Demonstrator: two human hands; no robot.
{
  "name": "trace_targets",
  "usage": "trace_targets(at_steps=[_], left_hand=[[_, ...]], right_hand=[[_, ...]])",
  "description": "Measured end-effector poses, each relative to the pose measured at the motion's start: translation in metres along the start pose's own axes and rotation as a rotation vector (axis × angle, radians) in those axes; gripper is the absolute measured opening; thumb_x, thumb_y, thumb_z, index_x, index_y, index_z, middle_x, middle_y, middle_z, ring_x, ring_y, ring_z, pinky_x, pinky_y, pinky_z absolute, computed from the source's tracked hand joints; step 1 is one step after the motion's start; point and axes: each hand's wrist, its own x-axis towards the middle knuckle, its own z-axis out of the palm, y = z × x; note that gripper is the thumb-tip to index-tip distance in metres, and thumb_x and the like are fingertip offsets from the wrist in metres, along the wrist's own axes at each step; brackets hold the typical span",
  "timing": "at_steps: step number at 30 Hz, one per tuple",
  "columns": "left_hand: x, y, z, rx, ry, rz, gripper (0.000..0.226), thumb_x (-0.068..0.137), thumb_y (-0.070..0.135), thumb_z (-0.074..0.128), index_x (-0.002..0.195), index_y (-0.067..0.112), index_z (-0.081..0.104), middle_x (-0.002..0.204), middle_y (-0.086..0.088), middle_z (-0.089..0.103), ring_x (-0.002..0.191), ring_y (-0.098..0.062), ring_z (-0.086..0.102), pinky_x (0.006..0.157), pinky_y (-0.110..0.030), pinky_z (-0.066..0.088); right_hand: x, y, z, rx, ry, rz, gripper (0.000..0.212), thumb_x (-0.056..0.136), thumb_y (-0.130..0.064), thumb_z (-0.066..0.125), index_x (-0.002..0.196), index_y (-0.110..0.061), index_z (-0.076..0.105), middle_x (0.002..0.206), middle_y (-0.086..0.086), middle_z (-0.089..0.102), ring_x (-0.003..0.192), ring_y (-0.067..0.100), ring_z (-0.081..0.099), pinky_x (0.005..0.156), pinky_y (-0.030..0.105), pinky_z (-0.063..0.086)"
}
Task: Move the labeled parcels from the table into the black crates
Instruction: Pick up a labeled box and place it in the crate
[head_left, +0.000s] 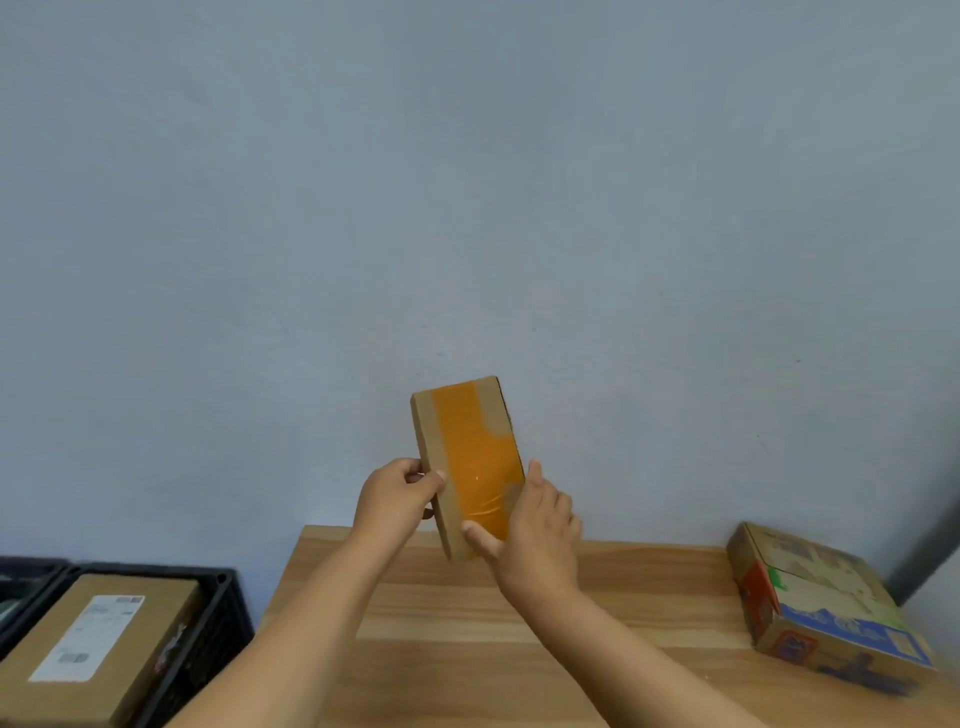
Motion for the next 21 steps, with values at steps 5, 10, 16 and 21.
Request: trace_targets(at_steps=[5, 10, 16, 21], left_hand=[[-0.002, 0.024, -0.035, -0.006, 0.017, 0.09, 0.028, 0.094, 0.023, 0.056, 0.119, 0.012, 0.06, 0.1, -0.001, 0.066, 0.091, -0.018, 0.064, 0.08, -0.034, 0.056], [-0.005, 0.051, -0.057, 0.031, 0.048, 0.208, 0.019, 0.093, 0.027, 0.057, 0.112, 0.025, 0.059, 0.091, 0.015, 0.061, 0.086, -0.006, 0.059, 0.08, -0.032, 0.053], [-0.011, 0.078, -0.076, -0.051, 0.066, 0.289, 0.024, 0.094, 0.017, 0.056, 0.115, 0.028, 0.059, 0.086, 0.009, 0.066, 0.074, -0.014, 0.066, 0.062, -0.021, 0.054], [-0.013, 0.095, -0.085, -0.209, -0.032, 0.263, 0.029, 0.102, 0.021, 0.038, 0.124, 0.027, 0.055, 0.099, 0.005, 0.066, 0.089, -0.015, 0.068, 0.073, -0.019, 0.053]], right_hand=[[0.03, -0.006, -0.039, 0.181, 0.059, -0.067, 0.053, 0.096, -0.049, 0.042, 0.142, -0.022, 0.04, 0.129, 0.0, 0.051, 0.12, 0.016, 0.044, 0.097, 0.031, 0.038], [0.05, -0.026, -0.076, 0.625, -0.061, -0.051, 0.028, 0.099, -0.03, 0.044, 0.102, -0.017, 0.068, 0.076, -0.002, 0.062, 0.075, 0.015, 0.056, 0.071, 0.03, 0.045], [0.052, -0.046, -0.101, 0.878, -0.102, 0.003, 0.031, 0.099, -0.027, 0.044, 0.084, -0.013, 0.068, 0.076, 0.01, 0.069, 0.067, 0.016, 0.055, 0.067, 0.027, 0.047], [0.049, -0.051, -0.114, 1.0, -0.198, 0.046, 0.03, 0.099, -0.037, 0.043, 0.096, -0.02, 0.067, 0.087, 0.005, 0.074, 0.085, 0.017, 0.064, 0.078, 0.029, 0.05]])
